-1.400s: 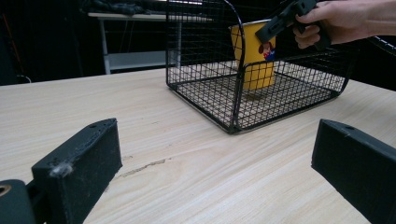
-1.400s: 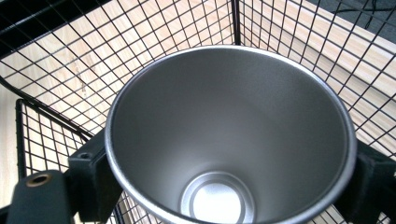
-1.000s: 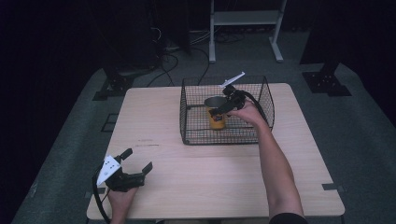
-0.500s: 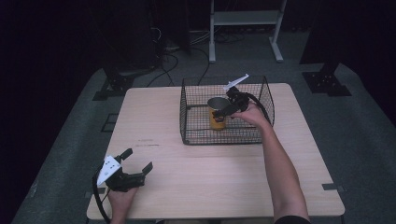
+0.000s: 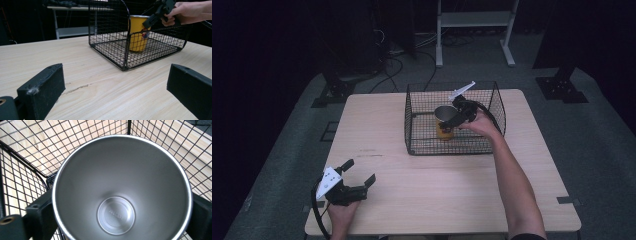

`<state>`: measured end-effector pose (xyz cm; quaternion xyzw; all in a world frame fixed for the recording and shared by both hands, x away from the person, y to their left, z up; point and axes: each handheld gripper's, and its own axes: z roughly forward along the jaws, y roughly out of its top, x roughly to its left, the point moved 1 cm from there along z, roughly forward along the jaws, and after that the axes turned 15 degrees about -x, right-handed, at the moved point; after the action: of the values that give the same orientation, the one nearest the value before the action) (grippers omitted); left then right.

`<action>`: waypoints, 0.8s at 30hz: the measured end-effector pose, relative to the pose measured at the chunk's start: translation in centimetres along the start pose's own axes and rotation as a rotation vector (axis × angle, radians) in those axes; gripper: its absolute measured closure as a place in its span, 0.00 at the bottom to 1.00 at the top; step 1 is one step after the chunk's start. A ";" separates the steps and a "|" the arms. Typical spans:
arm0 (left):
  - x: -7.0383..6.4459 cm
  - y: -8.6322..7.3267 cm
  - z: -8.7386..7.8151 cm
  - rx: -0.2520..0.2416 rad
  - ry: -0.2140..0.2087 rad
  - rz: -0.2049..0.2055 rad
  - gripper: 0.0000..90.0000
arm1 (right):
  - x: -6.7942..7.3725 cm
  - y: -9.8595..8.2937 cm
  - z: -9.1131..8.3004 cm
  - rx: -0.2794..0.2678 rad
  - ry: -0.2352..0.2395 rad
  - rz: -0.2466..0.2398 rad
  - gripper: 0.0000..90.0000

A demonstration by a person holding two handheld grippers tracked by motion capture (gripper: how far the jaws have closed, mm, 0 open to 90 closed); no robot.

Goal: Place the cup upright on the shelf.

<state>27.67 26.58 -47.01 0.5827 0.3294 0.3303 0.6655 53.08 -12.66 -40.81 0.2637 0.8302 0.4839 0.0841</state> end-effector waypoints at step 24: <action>0.1 0.0 0.1 -0.003 0.002 -0.004 0.01 | 0.4 1.5 -1.5 -0.110 -0.004 0.006 0.01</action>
<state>27.79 26.59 -47.02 0.5806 0.3310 0.3301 0.6666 52.65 -13.03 -38.71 0.2621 0.8014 0.5284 0.0988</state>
